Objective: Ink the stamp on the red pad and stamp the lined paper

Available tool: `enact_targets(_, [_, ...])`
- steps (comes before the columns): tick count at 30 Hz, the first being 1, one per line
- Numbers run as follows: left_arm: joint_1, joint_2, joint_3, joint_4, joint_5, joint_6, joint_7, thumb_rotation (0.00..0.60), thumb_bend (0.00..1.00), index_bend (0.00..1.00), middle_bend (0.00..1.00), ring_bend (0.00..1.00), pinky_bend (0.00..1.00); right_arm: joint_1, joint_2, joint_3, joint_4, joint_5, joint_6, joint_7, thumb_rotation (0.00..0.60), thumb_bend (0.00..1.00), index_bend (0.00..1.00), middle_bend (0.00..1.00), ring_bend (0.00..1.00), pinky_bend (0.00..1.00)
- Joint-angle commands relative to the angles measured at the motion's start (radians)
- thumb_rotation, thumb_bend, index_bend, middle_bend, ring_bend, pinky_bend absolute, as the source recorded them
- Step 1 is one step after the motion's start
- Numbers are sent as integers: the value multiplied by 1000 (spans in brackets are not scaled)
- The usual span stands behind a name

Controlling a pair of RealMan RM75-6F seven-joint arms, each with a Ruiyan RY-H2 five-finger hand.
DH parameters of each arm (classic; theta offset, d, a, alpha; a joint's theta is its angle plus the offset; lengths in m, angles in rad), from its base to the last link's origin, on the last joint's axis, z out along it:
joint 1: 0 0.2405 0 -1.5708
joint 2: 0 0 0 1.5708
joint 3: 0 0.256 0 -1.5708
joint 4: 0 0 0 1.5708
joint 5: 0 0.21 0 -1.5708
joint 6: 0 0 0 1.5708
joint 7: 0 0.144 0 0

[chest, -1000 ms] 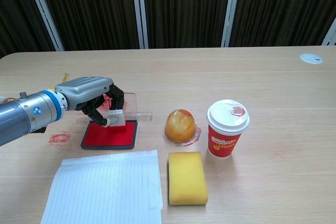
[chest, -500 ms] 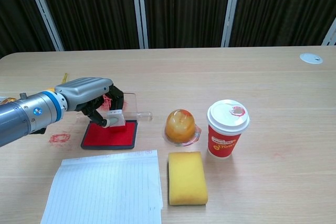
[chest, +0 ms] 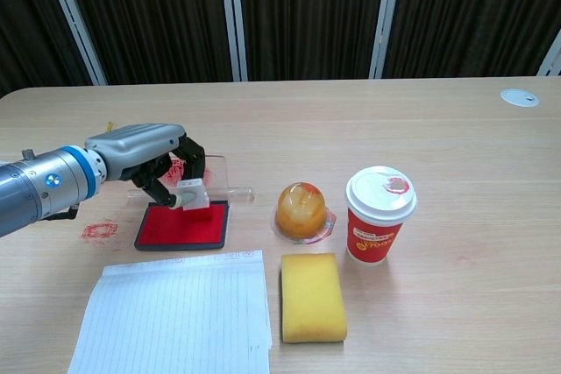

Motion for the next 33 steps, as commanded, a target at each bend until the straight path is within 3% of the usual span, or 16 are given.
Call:
enact_targets(1, [5,36,-10,-54,13,25,-6,600,366,563,550,841,894,0,0,0,-1,-1,0,0,600,0,0,0,0,0])
enact_targets(8, [25,122,-9,-211,39,73,7,600,366,567,551,841,894,-2,3,-2,-7,-6,5,2,600,0,0,0,0,0])
enact_targets(13, [51,190,33,-363,22,82,92,600,364,570,553,841,894,-5,8,-4,-17,-13,13,6,600,0,0,0,0,0])
enact_targets(17, [60,194,70,-426,-6,73,160,600,365,572,553,841,894,-7,11,-4,-21,-16,15,11,600,0,0,0,0,0])
enact_targets(21, [66,126,95,-410,-40,71,211,600,364,572,555,841,893,-7,16,-1,-20,-9,10,20,600,0,0,0,0,0])
enact_targets(33, [64,-8,85,-314,-86,87,261,600,366,572,555,840,894,-10,25,4,-9,4,3,41,600,0,0,0,0,0])
